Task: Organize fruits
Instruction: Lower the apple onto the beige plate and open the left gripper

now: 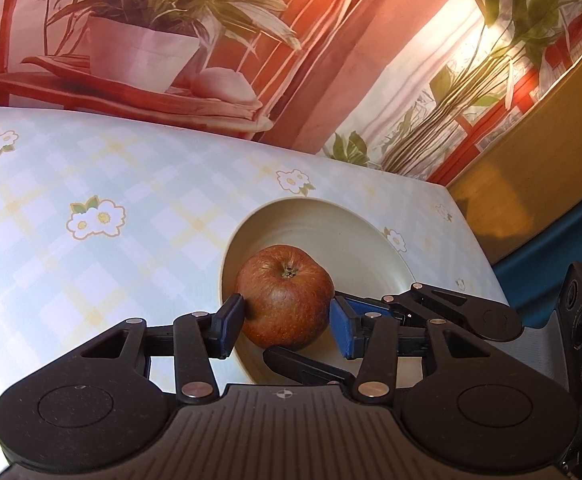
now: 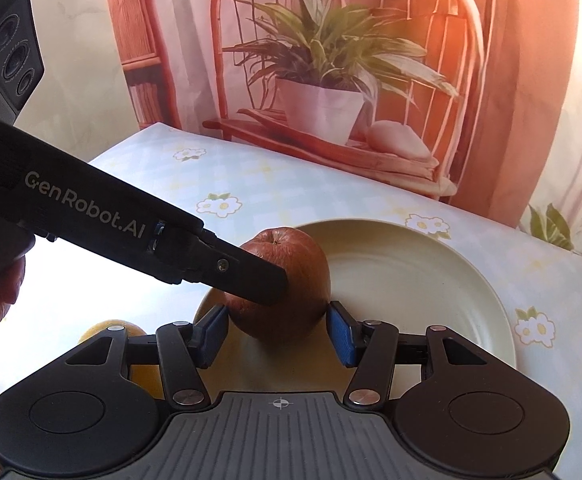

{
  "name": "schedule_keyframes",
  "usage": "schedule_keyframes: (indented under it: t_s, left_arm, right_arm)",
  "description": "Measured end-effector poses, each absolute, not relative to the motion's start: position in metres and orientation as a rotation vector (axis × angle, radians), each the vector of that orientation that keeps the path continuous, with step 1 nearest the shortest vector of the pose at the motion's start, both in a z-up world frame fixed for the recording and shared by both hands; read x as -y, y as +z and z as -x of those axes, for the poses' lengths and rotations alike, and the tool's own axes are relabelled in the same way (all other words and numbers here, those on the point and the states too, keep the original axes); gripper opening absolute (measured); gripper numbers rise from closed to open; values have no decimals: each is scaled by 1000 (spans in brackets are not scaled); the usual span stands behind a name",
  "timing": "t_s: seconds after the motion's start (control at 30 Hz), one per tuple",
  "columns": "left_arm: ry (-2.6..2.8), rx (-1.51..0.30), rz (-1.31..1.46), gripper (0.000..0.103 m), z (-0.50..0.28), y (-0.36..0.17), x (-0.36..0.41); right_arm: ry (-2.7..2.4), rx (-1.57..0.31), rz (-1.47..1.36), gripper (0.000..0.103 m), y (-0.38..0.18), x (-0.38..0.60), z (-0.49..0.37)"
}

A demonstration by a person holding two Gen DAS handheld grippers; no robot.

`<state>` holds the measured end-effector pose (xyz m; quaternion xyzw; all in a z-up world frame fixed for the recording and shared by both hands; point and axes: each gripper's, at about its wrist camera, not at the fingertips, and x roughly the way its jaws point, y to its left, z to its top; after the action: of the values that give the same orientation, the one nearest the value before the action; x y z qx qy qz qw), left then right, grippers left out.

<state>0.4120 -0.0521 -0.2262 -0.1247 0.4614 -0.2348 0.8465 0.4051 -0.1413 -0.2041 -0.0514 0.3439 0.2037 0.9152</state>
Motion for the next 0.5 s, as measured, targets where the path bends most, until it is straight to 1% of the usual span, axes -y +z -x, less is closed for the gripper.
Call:
schedule_keyframes:
  t_s: [0.13, 0.2, 0.3, 0.5]
  left_arm:
    - [-494, -974, 258, 47, -409, -225, 52]
    - [-492, -962, 255, 47, -406, -221, 50]
    - [-482, -946, 250, 47, -401, -215, 47]
    - [-438, -871, 187, 47, -378, -194, 35]
  right_arm:
    - [408, -730, 101, 49, -205, 141, -403]
    - [405, -733, 100, 46, -206, 143, -400]
    - [392, -730, 86, 46, -203, 146, -395]
    - [375, -702, 78, 45, -191, 152, -376]
